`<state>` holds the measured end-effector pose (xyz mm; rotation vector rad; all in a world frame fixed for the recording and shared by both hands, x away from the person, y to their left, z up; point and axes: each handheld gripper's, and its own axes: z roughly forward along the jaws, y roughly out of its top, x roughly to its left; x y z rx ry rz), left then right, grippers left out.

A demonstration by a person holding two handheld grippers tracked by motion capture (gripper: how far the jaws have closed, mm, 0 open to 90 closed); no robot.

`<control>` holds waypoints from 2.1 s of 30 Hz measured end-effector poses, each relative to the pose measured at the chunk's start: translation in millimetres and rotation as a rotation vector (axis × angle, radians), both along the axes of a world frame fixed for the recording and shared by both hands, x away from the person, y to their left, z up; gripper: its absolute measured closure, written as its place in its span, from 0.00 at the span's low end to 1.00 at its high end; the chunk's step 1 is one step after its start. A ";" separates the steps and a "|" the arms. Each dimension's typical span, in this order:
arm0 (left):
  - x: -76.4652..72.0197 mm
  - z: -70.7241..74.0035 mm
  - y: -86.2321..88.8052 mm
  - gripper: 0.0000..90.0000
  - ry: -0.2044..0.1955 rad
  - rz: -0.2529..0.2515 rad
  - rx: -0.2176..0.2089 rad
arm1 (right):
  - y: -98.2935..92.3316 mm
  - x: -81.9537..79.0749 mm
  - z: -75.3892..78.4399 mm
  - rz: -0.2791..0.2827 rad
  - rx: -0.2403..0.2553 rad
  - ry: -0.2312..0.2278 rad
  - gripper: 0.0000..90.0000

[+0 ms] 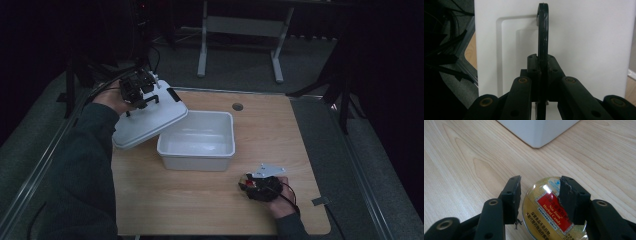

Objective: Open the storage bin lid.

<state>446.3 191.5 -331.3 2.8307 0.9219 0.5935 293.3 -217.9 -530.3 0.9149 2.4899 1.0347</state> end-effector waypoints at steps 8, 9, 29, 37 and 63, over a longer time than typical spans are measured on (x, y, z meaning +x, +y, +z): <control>0.6 -2.9 6.2 0.94 0.012 0.031 -0.018 | -0.1 0.1 0.1 0.000 -0.001 0.001 0.57; 0.8 -3.2 7.0 0.94 0.014 0.034 -0.019 | -0.2 0.1 0.1 -0.001 -0.001 0.001 0.57; 0.1 -7.5 32.6 0.94 0.053 0.119 -0.043 | -0.4 0.2 0.2 -0.002 -0.001 0.002 0.57; -2.0 -5.7 42.2 0.94 0.052 0.142 -0.049 | -0.2 0.3 0.2 -0.001 -0.001 0.001 0.57; -5.1 -10.0 74.7 0.94 0.085 0.227 -0.073 | -0.4 0.7 0.0 -0.002 0.002 0.003 0.57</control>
